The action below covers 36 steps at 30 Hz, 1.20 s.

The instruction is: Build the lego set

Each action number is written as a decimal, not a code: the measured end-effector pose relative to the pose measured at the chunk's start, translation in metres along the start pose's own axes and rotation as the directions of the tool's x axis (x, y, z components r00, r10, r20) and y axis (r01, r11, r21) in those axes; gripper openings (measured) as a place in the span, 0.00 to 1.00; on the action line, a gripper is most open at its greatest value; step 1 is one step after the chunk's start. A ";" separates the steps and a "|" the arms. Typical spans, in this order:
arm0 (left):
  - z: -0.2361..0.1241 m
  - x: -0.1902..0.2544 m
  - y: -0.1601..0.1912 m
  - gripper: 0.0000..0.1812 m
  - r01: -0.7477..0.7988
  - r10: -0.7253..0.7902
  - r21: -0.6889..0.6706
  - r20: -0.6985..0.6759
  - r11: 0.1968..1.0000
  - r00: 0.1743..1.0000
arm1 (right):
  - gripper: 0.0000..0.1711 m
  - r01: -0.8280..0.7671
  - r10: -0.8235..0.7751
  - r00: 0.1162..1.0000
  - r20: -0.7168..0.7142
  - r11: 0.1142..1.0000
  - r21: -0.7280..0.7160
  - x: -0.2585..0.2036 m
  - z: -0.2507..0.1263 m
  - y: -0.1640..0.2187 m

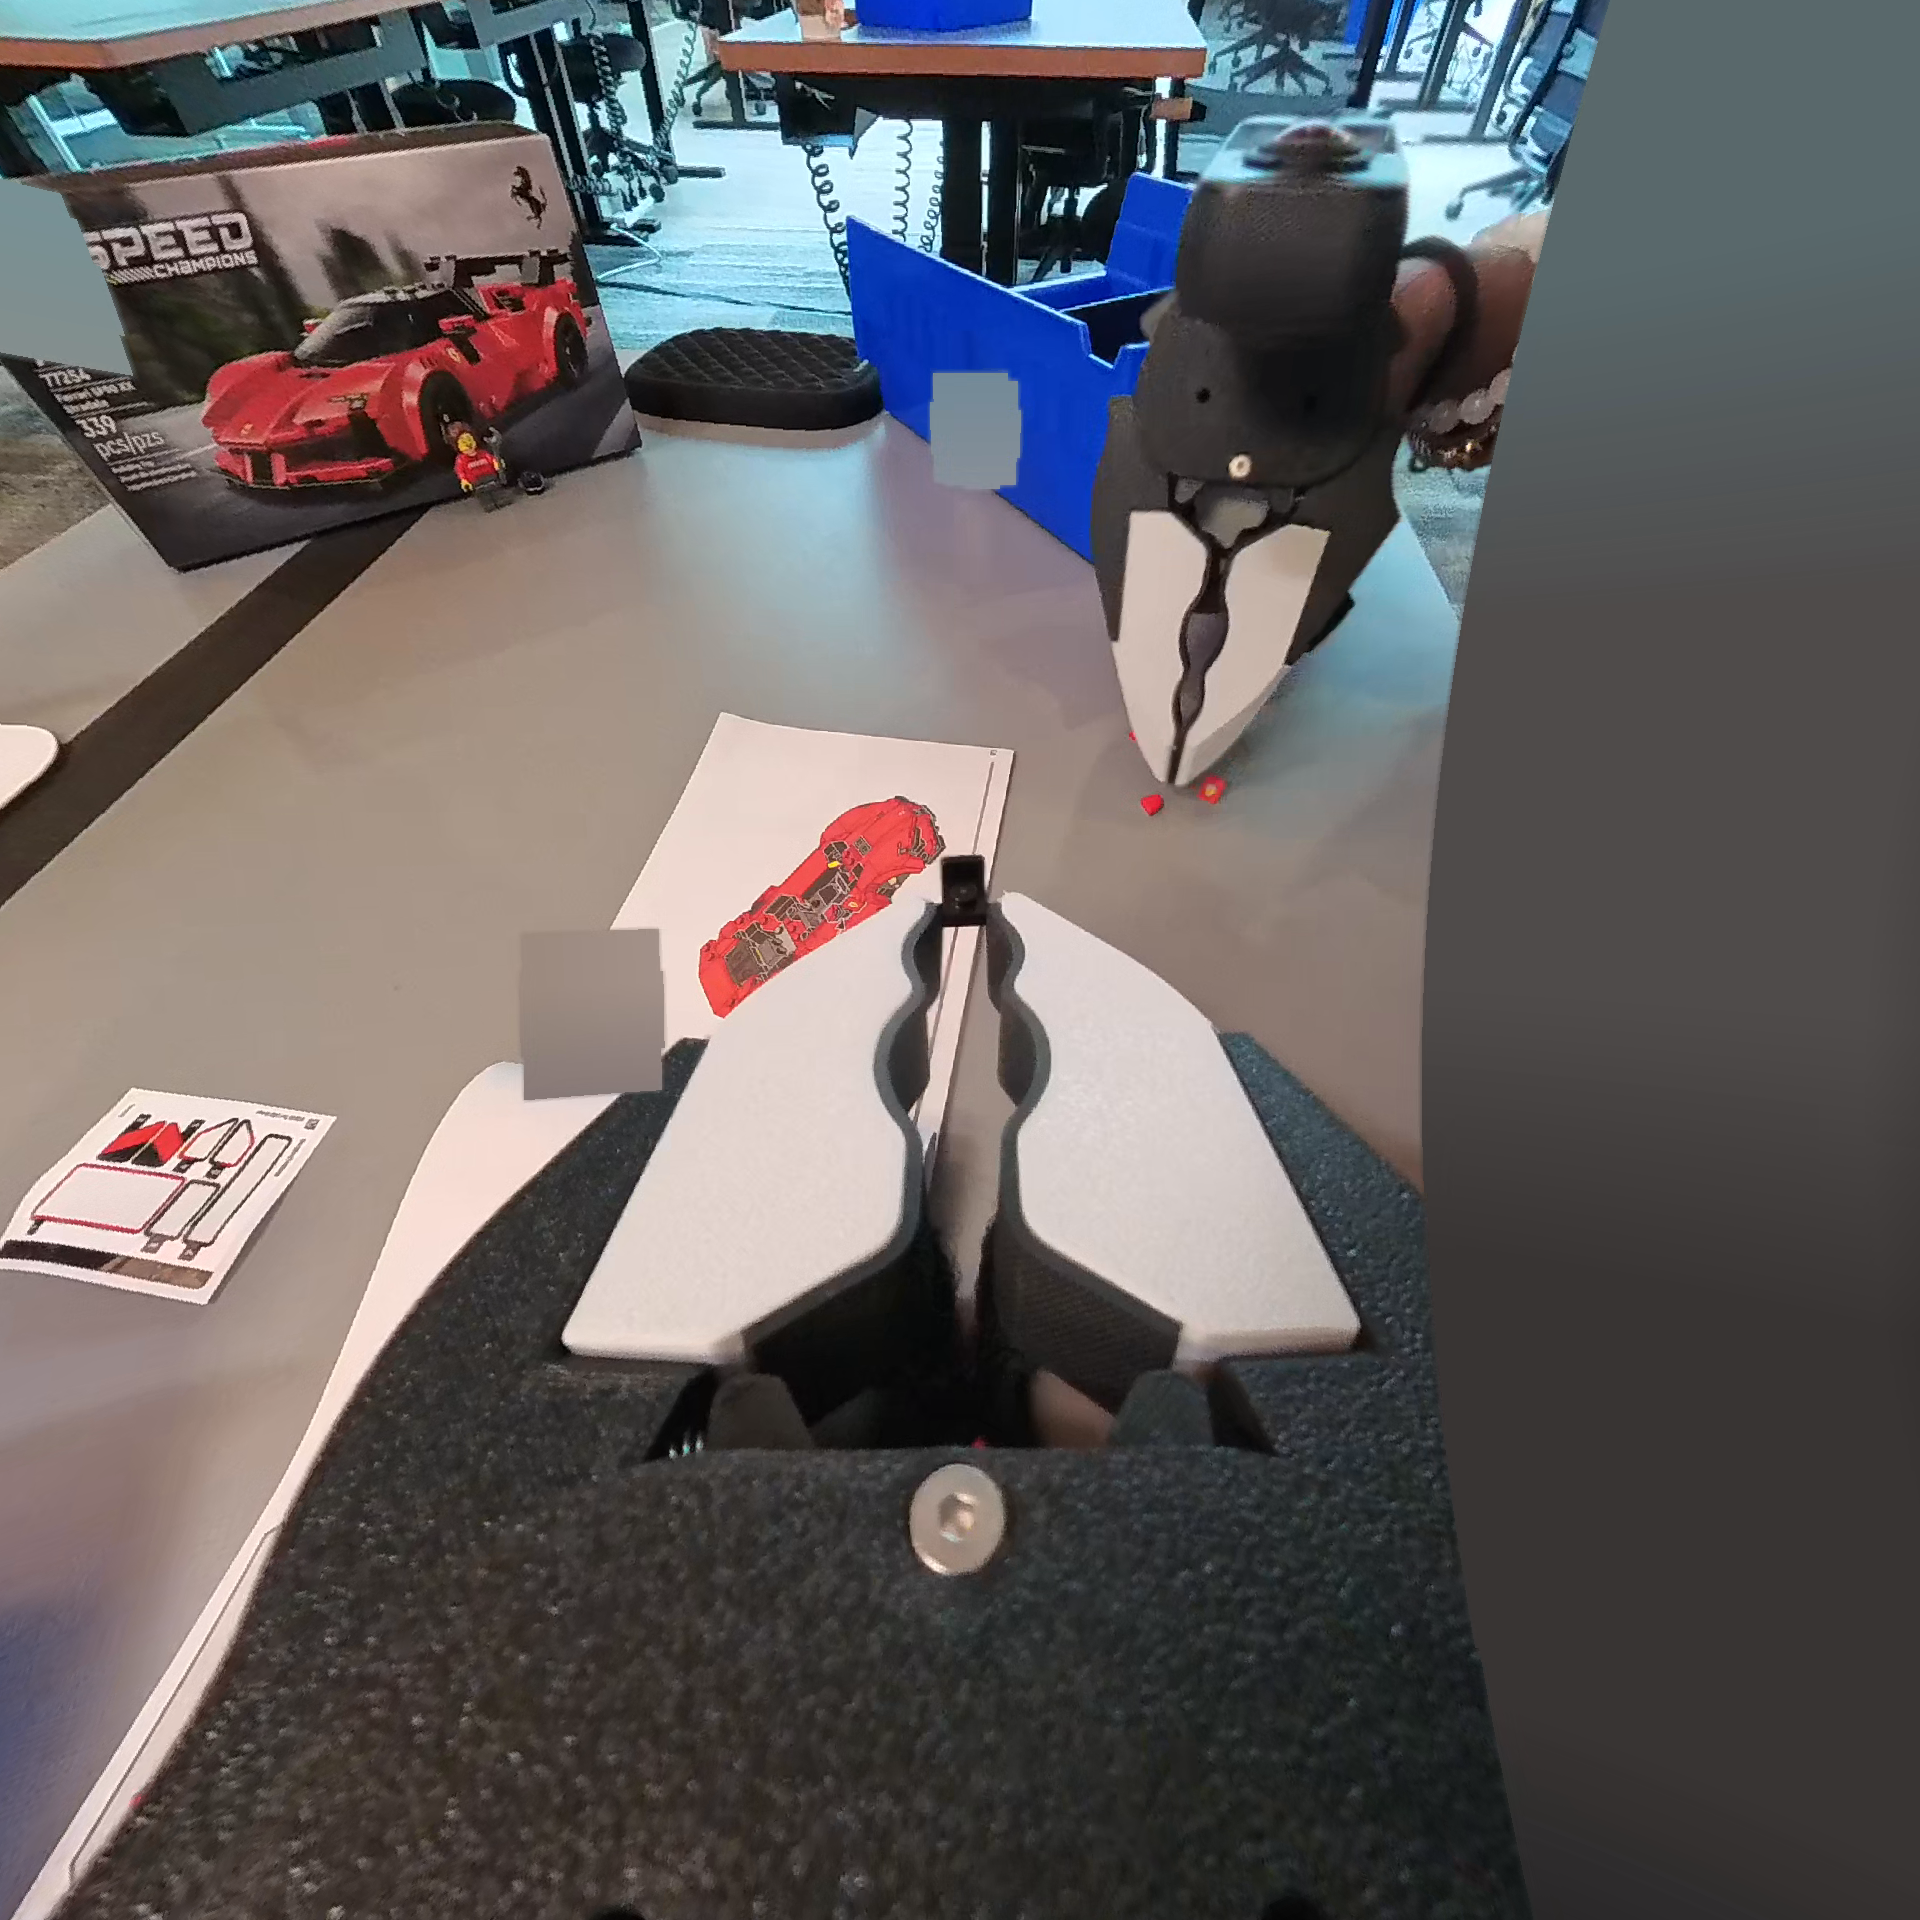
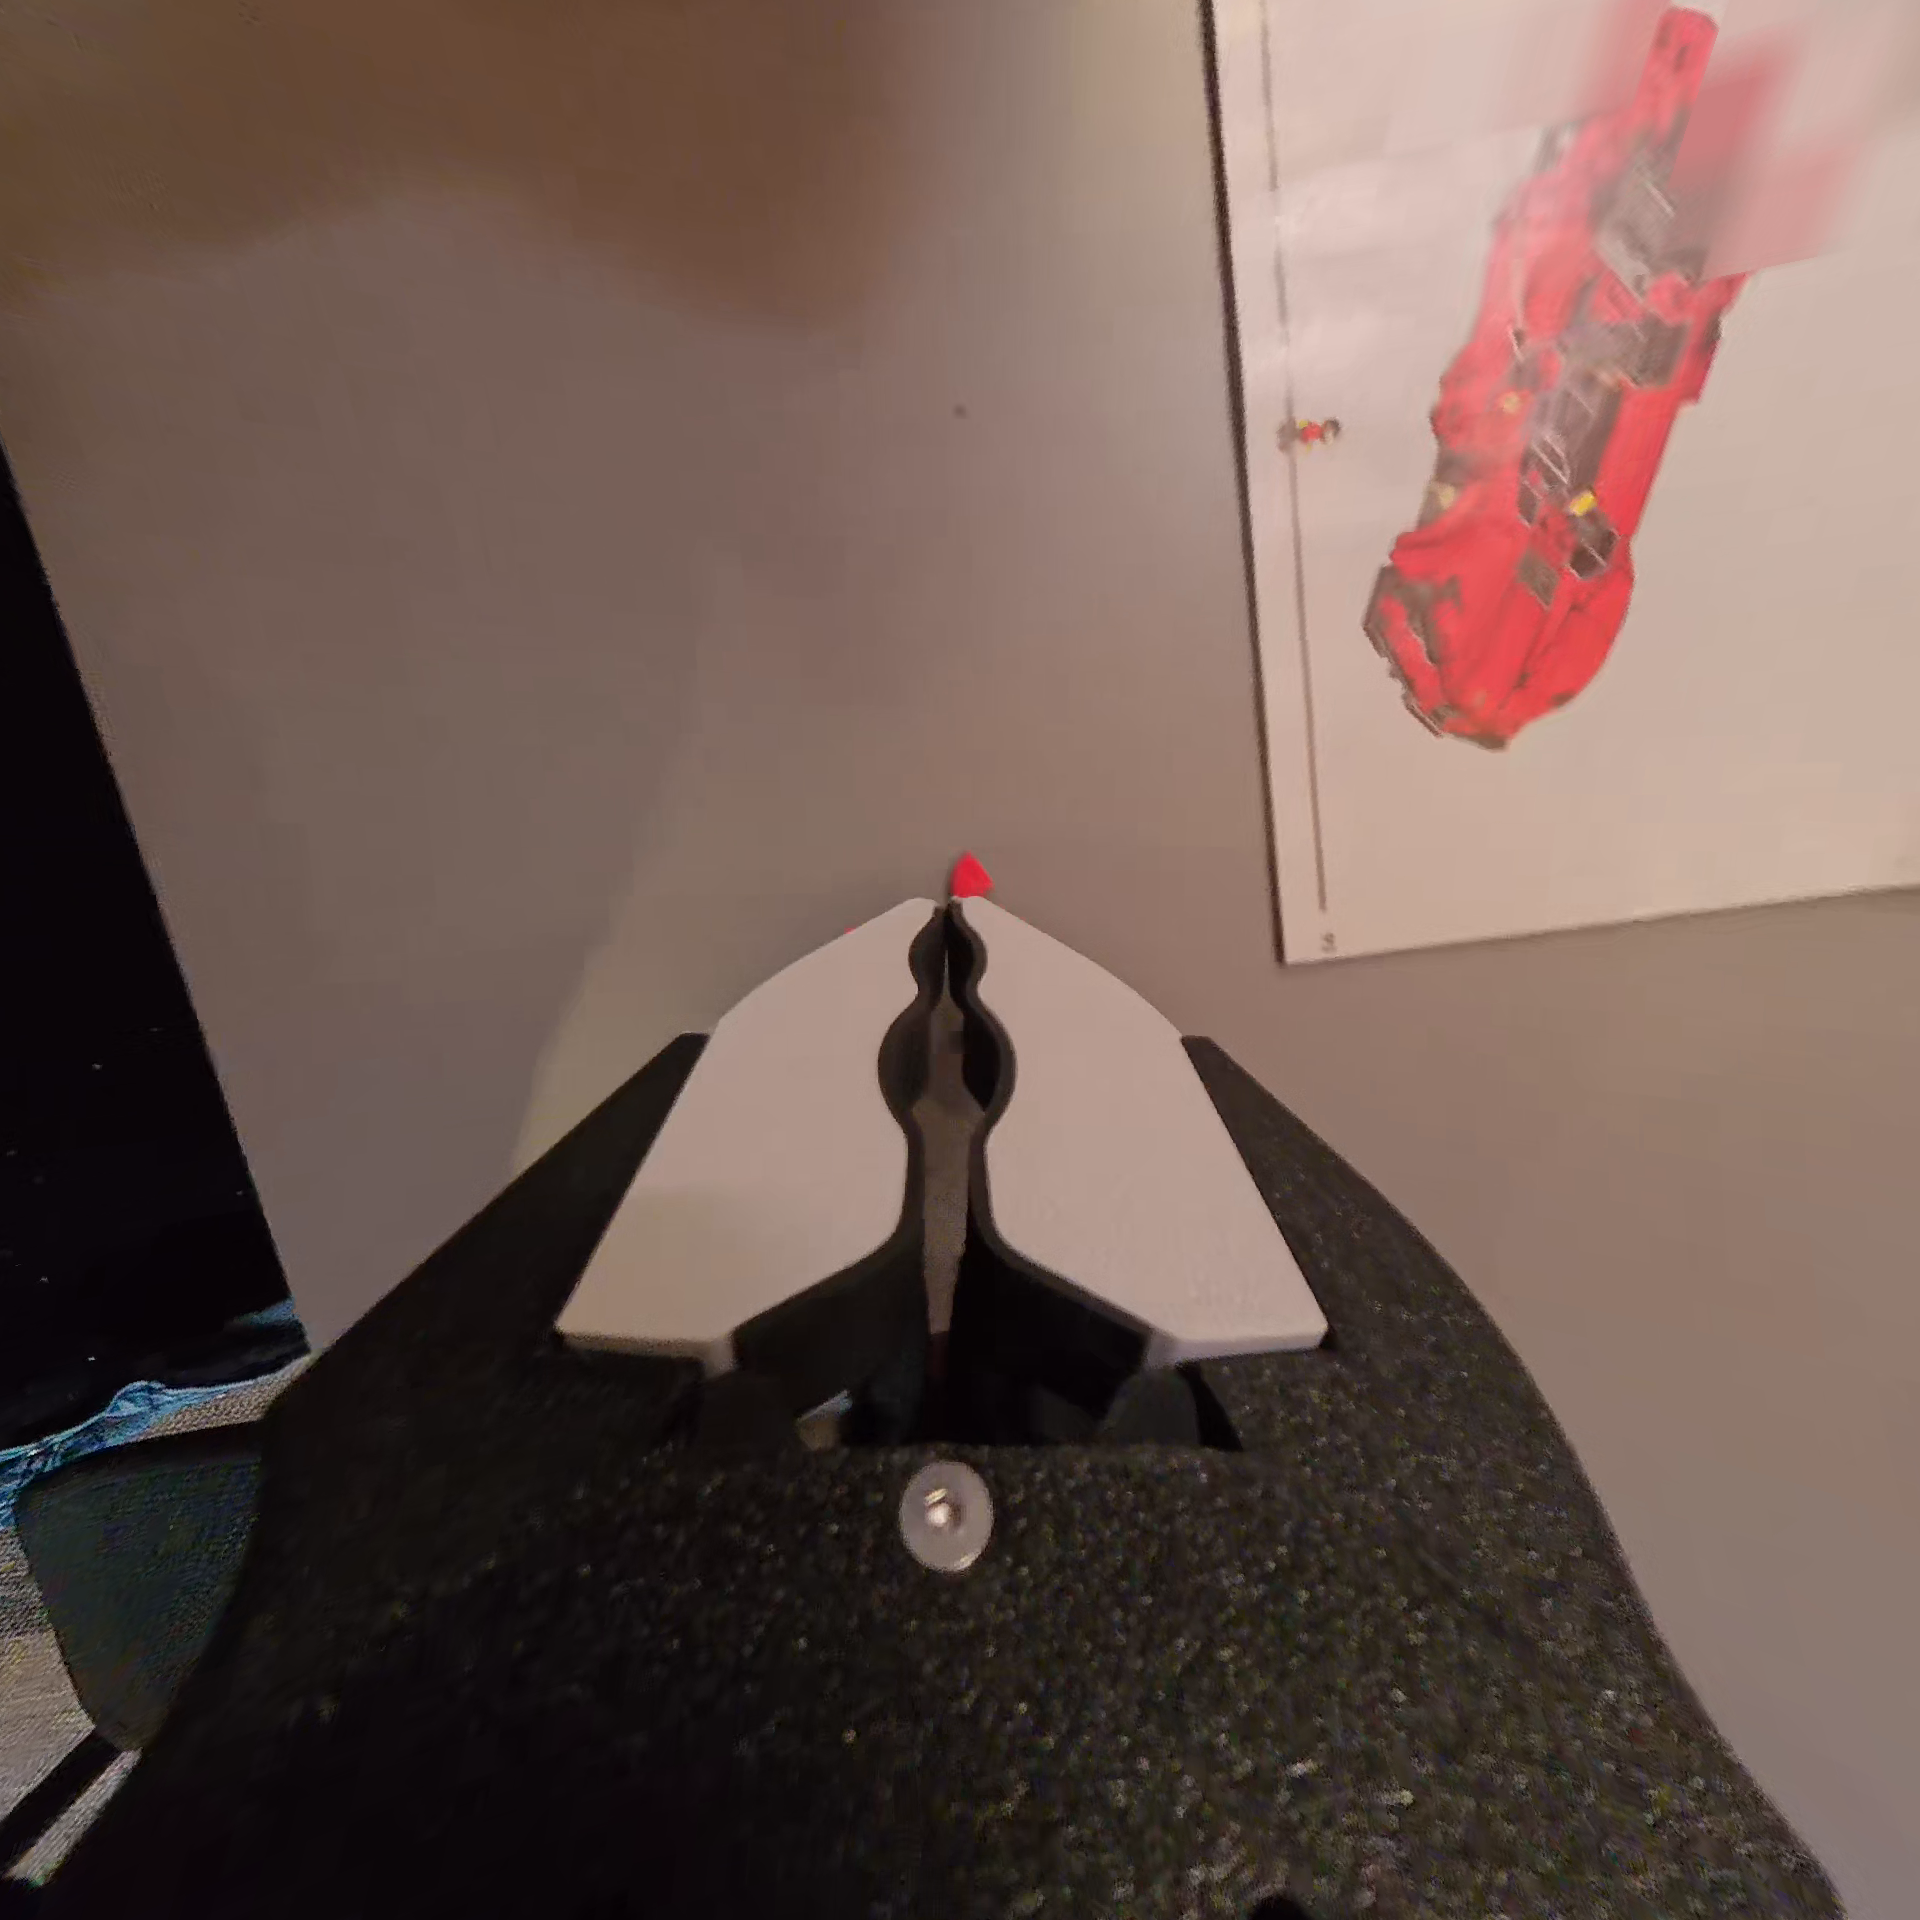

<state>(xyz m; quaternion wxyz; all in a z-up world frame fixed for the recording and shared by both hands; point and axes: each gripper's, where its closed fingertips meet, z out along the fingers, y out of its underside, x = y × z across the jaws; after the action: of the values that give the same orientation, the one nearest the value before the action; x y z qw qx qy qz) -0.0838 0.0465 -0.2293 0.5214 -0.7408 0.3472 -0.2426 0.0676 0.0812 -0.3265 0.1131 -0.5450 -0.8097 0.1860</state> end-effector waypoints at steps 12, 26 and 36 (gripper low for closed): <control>0.000 0.000 0.001 0.04 0.001 -0.001 -0.001 0.000 1.000 1.000 | 0.00 -0.026 0.026 0.999 0.027 1.000 0.002 -0.004 0.004 -0.004; -0.002 -0.001 0.000 0.04 0.000 0.000 0.004 0.004 1.000 1.000 | 0.08 -0.010 0.009 1.000 0.012 0.998 0.057 0.006 0.001 -0.017; -0.002 -0.001 -0.002 0.04 -0.004 0.004 0.015 0.014 1.000 1.000 | 0.08 -0.253 0.250 0.961 -0.118 0.968 -0.004 0.006 0.007 -0.008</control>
<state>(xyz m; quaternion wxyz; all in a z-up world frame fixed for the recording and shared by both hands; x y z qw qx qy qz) -0.0857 0.0467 -0.2262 0.5299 -0.7378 0.3432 -0.2387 0.0563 0.0825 -0.3292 0.1306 -0.6544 -0.7276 0.1589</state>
